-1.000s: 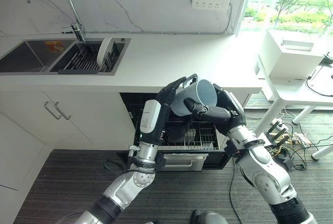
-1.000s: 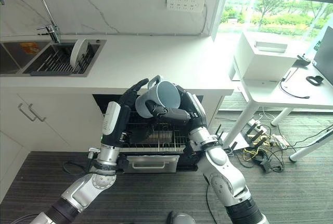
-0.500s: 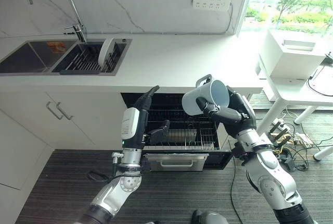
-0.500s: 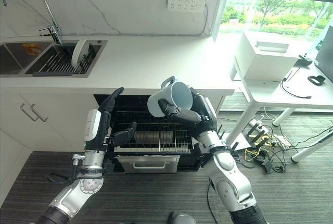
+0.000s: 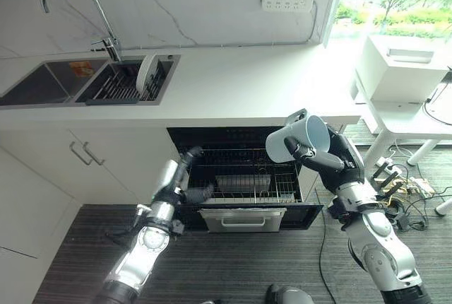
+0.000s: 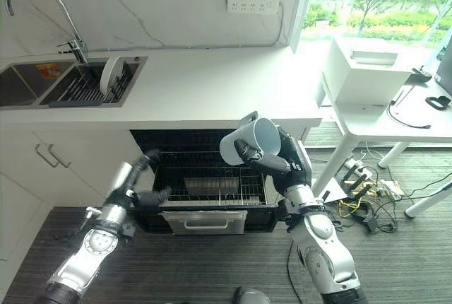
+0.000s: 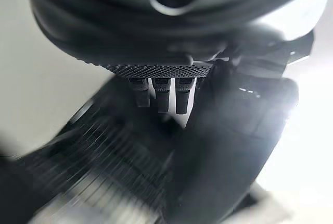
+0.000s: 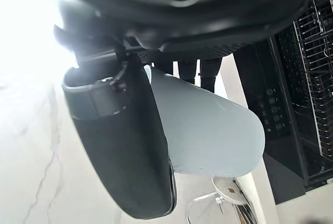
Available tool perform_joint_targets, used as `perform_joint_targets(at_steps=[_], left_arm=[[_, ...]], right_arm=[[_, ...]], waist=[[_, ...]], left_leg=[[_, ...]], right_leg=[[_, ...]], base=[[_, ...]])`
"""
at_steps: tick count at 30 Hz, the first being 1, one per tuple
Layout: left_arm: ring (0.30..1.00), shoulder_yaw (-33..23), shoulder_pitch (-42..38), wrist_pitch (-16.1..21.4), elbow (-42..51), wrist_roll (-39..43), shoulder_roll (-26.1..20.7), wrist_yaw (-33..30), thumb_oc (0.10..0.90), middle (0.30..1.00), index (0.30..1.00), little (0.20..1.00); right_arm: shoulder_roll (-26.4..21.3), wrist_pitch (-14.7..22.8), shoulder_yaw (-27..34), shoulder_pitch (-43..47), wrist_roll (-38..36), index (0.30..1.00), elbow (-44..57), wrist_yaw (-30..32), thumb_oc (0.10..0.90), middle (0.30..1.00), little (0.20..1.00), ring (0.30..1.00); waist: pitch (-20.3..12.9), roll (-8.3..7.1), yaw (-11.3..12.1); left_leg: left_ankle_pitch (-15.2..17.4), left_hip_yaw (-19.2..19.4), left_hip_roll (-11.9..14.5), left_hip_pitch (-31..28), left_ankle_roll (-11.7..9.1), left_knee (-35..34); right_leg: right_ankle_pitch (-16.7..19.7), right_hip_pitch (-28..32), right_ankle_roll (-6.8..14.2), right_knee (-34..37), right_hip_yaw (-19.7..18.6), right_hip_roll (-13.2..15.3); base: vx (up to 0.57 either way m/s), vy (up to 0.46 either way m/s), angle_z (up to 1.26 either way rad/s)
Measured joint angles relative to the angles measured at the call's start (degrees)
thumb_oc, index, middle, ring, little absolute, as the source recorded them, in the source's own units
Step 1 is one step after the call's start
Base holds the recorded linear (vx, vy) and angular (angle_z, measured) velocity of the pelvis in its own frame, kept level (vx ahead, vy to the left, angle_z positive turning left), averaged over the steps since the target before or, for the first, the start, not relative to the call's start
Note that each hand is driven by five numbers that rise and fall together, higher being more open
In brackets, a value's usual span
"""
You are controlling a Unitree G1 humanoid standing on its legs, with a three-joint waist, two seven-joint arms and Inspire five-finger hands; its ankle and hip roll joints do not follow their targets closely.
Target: Place the dishes in the dishwasher.
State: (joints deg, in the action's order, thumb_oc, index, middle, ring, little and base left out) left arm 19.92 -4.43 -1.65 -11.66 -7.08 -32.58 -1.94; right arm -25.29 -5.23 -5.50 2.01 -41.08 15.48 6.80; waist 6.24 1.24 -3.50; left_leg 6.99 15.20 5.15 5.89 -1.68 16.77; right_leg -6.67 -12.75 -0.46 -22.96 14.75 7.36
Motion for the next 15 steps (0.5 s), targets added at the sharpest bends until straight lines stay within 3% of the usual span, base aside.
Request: perform_joint_targets(at_steps=[2, 7, 12, 15], left_arm=[[0.900, 5.68, -2.91, -5.44, -3.68, -0.06, -2.72, 8.21, 0.800, 0.900, 0.900, 0.900], [0.900, 7.90, -9.49, -10.70, -9.78, -0.80, -3.13, 13.91, 0.800, 0.900, 0.900, 0.900], [0.900, 8.97, -14.04, -12.12, -12.98, -5.09, -3.03, 16.43, 0.800, 0.900, 0.900, 0.900], [0.900, 9.14, -15.64, -11.68, -19.67, -7.30, -2.05, 16.12, 0.800, 0.900, 0.900, 0.900]], right_arm=[[-0.57, -0.53, -0.18, 0.25, -0.06, 0.300, -0.11, -0.26, 0.400, 0.300, 0.300, 0.300], [-1.75, -0.76, -1.31, 0.71, -0.09, 0.300, -0.47, -0.39, 0.400, 0.300, 0.300, 0.300], [-2.28, -1.65, -1.72, 1.49, -0.10, 0.300, -0.76, -1.04, 0.400, 0.300, 0.300, 0.300], [-2.28, -2.06, -1.69, 3.02, -0.13, 0.300, -0.76, -1.48, 0.400, 0.300, 0.300, 0.300]], waist=[[0.00, 0.31, -1.37], [0.00, 0.98, -2.77], [0.00, 1.40, -3.19], [-0.01, 1.41, -4.85]], left_leg=[[-0.29, 0.22, 0.02, -0.11, -0.44, -0.04], [-0.28, 0.54, 0.08, -0.33, -0.41, -0.09], [-0.26, 1.69, 0.54, -1.12, -0.40, -0.53], [-0.16, 2.01, 0.82, -1.49, -0.53, -0.83]], right_leg=[[0.02, -0.30, -0.03, -0.09, -0.14, -0.03], [0.05, -0.28, -0.01, -0.05, -0.42, -0.16], [0.09, -0.34, -0.06, -0.05, -1.60, -0.86], [0.09, -0.33, -0.06, 0.14, -1.92, -1.33]], base=[[-0.04, 0.040, -0.04], [-0.01, 0.008, -0.03], [-0.02, 0.002, -0.14], [0.00, -0.003, -0.08]])
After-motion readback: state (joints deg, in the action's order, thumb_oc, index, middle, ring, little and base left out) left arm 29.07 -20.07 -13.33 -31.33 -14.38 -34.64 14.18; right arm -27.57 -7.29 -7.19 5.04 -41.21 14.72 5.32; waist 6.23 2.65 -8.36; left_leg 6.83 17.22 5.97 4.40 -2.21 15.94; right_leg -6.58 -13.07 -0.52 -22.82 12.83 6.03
